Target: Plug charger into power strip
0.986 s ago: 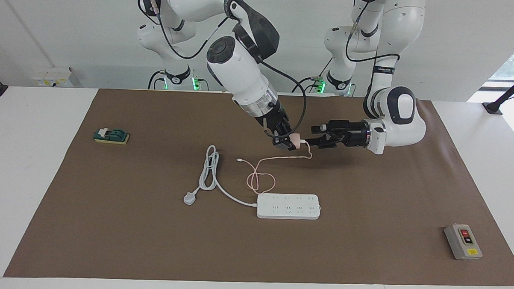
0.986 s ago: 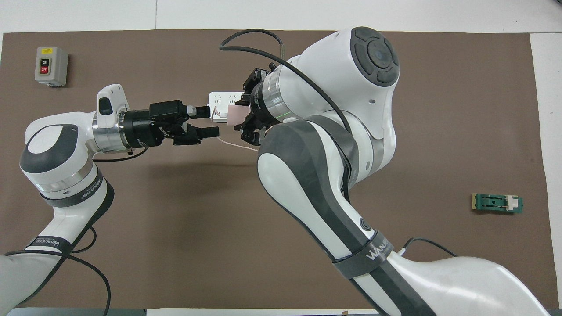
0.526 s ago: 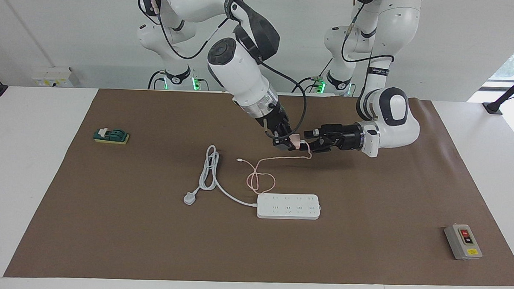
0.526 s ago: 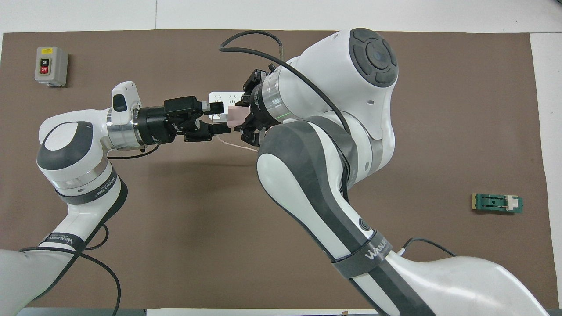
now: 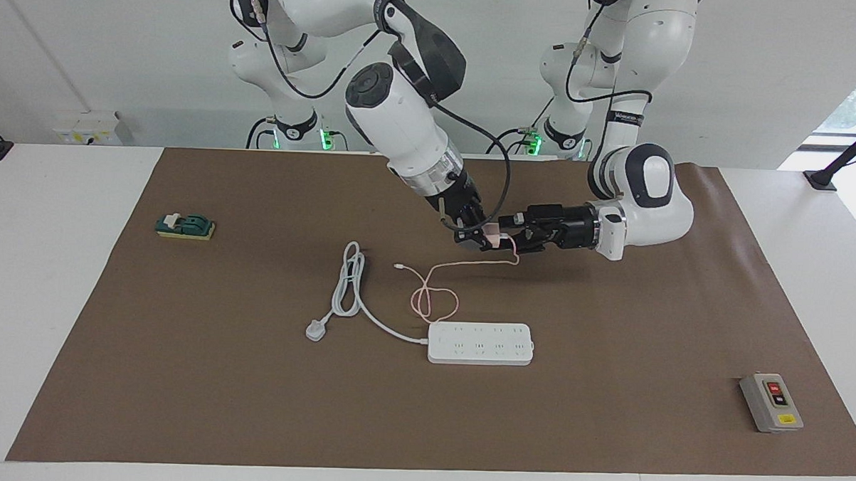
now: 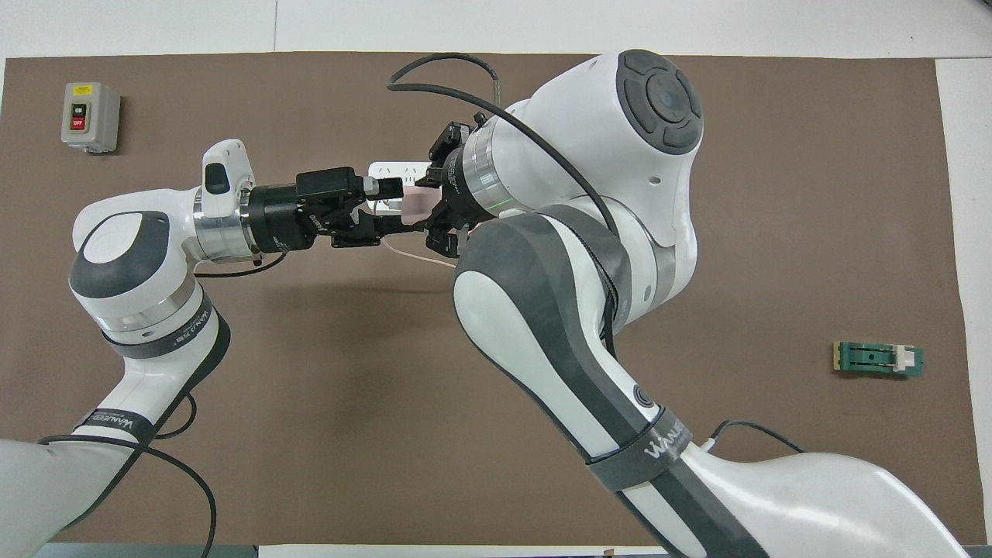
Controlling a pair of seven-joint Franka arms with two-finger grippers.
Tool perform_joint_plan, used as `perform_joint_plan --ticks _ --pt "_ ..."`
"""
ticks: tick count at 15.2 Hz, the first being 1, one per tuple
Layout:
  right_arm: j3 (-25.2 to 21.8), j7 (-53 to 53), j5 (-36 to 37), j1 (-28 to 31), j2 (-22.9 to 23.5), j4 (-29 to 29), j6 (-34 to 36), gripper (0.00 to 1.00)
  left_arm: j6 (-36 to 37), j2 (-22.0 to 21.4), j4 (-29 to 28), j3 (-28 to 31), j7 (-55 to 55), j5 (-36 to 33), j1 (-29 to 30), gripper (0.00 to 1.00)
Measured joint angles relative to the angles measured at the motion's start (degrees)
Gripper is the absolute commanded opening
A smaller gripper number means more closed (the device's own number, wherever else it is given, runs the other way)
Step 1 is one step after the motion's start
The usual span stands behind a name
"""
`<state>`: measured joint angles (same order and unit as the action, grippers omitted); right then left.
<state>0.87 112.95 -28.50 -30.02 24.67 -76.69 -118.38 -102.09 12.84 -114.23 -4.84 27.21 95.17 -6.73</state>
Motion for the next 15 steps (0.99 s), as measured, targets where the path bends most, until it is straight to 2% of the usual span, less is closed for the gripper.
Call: perform_joint_plan --ticks 4,6,8,11,12,15 --pt "0.0 0.0 0.0 0.0 0.0 0.0 -0.1 0.0 -0.1 0.1 0.1 0.0 0.1 0.0 -0.3 0.55" --pt "0.0 0.0 0.0 0.0 0.0 0.0 -0.2 0.0 -0.1 0.1 0.1 0.0 0.1 0.0 -0.3 0.53" --pt "0.0 0.0 0.0 0.0 0.0 0.0 -0.6 0.0 -0.1 0.1 0.1 0.1 0.1 0.0 -0.4 0.41" --pt "0.0 0.0 0.0 0.0 0.0 -0.1 -0.9 0.0 -0.2 0.1 0.2 0.1 0.1 -0.2 -0.4 0.04" --pt "0.0 0.3 -0.3 0.1 0.0 -0.3 -0.9 0.0 -0.2 0.1 0.3 0.1 1.2 -0.6 -0.4 0.0" --pt "0.0 0.3 -0.4 0.1 0.0 -0.3 -0.9 0.0 -0.2 0.2 0.4 0.1 1.7 -0.6 -0.4 0.0"
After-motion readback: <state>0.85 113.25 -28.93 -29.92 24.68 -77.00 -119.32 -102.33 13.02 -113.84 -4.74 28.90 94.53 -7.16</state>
